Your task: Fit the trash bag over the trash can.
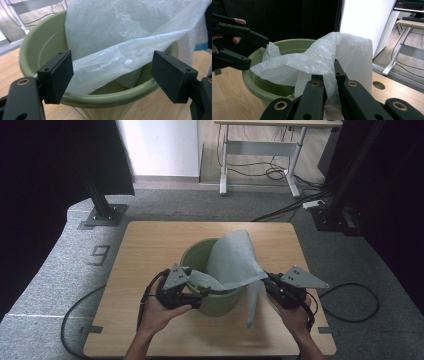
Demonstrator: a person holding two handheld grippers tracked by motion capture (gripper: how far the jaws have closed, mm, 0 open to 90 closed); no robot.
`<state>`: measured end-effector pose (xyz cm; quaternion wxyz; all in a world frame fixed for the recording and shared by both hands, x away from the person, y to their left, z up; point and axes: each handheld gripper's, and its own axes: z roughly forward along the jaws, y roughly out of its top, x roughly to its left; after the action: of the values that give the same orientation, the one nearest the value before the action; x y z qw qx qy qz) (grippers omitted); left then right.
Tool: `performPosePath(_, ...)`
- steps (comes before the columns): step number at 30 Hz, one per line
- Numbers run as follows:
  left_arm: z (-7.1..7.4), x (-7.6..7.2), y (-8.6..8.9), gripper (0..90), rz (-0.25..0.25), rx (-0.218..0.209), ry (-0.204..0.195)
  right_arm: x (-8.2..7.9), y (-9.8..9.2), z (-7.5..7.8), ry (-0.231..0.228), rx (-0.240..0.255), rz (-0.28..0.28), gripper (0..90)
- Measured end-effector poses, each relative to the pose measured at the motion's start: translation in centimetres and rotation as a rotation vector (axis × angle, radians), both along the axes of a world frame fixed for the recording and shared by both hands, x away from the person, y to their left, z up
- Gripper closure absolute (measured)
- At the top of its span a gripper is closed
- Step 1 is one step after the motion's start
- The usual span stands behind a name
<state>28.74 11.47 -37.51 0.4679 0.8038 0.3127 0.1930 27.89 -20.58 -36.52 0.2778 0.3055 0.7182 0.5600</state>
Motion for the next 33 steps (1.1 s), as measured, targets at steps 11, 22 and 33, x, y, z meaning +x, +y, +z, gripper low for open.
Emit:
performPosePath(11, 0.3, -0.7, -1.2, 16.8, -0.052, -0.028, -0.003, 0.5, 1.5, 0.8, 0.029, -0.03, -0.003, 88.4)
performPosePath(22, 0.2, -0.5, -2.8, 17.4, -0.087, -0.039, 0.018, 1.4, 2.3, 1.3, 0.047, -0.023, -0.024, 88.4)
performPosePath(33, 0.1, 0.0, -4.2, 31.8, -0.033, -0.012, 0.023, 1.4, 3.2, 1.4, 0.04, -0.029, -0.012, 88.3)
